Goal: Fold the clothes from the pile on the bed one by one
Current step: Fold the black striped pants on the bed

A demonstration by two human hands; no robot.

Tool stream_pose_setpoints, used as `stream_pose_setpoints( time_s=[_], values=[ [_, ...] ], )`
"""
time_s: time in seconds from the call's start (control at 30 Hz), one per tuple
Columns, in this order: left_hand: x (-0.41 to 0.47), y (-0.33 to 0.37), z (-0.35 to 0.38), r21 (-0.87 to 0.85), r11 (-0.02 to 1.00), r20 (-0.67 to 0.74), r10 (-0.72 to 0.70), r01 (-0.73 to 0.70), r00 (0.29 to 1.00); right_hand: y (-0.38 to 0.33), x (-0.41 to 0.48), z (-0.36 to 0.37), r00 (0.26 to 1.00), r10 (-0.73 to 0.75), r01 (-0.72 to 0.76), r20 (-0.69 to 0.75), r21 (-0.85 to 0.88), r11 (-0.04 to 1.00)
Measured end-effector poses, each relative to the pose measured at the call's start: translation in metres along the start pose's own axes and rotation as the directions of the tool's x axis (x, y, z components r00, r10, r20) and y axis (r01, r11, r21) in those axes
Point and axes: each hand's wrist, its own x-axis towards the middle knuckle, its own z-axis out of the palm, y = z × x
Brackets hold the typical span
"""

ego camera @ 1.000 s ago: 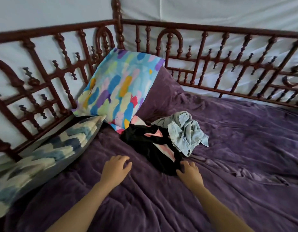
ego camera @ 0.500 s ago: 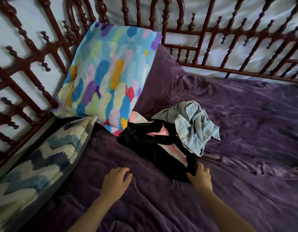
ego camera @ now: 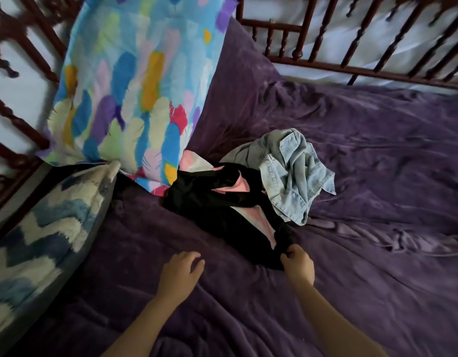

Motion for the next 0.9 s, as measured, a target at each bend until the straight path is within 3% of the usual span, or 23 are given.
stream_pose_setpoints(
  time_s=[0.37,0.47,0.57,0.67,0.77,0.9],
  values=[
    [-0.042,0.044,0.017,-0.027,0.993,-0.011,0.111,-0.112,0.994,0.022,-0.078,-0.023,0.98,-0.179,0.187,-0.085,0.086,0.979],
    [-0.059,0.064,0.013,-0.053,0.978,-0.049,0.201,-0.204,0.978,0.015,-0.101,-0.049,0.935,-0.302,0.321,-0.184,0.084,0.943],
    [-0.081,0.087,0.005,-0.085,0.948,-0.112,0.296,-0.306,0.949,0.013,-0.13,-0.081,0.846,-0.459,0.486,-0.27,0.036,0.873],
    [-0.104,0.116,-0.011,-0.016,0.891,-0.219,0.439,-0.453,0.872,0.017,-0.165,-0.117,0.713,-0.605,0.655,-0.355,0.027,0.755],
    [-0.13,0.15,-0.027,0.1,0.796,-0.332,0.593,-0.597,0.734,0.019,-0.2,-0.153,0.581,-0.692,0.771,-0.428,0.018,0.636],
    [-0.169,0.203,-0.061,0.0,0.69,-0.46,0.643,-0.724,0.613,0.017,-0.236,-0.212,0.521,-0.677,0.83,-0.52,0.124,0.544]
  ],
)
